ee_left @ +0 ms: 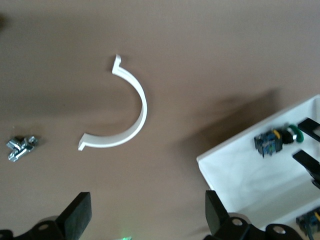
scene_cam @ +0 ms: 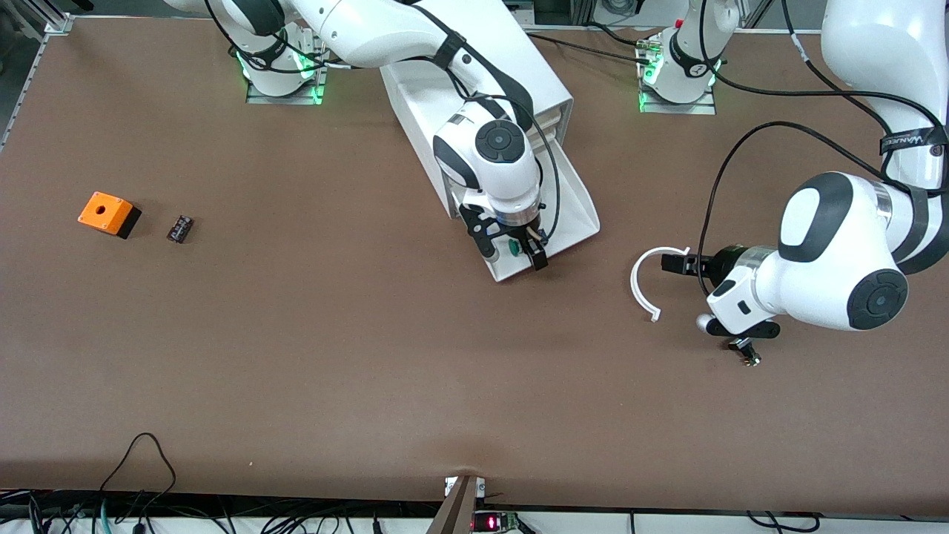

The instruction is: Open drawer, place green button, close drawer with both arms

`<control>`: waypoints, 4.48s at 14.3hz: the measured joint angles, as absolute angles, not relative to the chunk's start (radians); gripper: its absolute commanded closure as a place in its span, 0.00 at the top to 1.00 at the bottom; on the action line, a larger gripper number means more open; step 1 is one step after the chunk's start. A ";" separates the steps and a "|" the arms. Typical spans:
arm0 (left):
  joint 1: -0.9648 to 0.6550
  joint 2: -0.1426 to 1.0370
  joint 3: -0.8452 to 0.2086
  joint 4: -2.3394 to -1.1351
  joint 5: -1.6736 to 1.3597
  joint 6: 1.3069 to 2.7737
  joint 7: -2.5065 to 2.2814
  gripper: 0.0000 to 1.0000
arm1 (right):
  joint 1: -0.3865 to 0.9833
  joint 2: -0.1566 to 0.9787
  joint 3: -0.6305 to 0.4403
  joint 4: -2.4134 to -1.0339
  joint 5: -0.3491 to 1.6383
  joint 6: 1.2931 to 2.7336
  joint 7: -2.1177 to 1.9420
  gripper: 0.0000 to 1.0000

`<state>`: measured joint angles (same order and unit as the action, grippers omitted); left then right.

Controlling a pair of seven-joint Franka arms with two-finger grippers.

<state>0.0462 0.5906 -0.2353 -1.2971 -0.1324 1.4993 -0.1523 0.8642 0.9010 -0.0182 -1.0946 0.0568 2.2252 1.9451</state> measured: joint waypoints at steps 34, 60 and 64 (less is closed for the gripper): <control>-0.304 0.595 -0.374 -1.890 -0.099 2.307 -0.864 1.00 | 0.075 0.112 -0.030 -1.546 0.019 1.632 0.092 1.00; -0.298 0.591 -0.516 -1.905 -0.099 2.258 -1.026 1.00 | 0.016 -0.080 0.013 -1.674 0.017 1.663 0.039 1.00; -0.215 0.565 -0.509 -1.842 0.000 2.212 -1.024 1.00 | 0.016 -0.058 0.013 -1.649 0.017 1.653 0.039 1.00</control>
